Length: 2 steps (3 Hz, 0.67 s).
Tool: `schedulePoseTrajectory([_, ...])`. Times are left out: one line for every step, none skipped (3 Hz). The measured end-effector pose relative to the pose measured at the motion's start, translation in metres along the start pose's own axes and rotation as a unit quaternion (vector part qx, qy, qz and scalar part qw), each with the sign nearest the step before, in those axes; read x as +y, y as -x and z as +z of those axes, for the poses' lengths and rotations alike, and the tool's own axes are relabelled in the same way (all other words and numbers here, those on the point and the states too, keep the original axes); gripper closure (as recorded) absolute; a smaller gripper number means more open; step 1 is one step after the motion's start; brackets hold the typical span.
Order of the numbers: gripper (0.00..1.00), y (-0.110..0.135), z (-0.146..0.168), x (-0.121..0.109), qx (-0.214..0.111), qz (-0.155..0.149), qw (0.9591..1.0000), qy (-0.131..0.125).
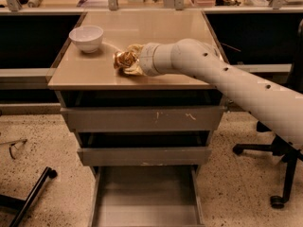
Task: Pick orange can from bottom drawer and place on counter
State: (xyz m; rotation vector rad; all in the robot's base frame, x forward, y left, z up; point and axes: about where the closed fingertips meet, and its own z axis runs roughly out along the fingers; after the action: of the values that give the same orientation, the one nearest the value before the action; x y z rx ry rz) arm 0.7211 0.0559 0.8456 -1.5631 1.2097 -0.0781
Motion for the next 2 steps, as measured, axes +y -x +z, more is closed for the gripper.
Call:
schedulePoseTrajectory([0.58,0.0,0.0,0.0,0.0,0.0,1.0,0.0])
schedulePoseTrajectory([0.35,0.0001,0.0001,0.0001,0.0,0.0,1.0,0.0])
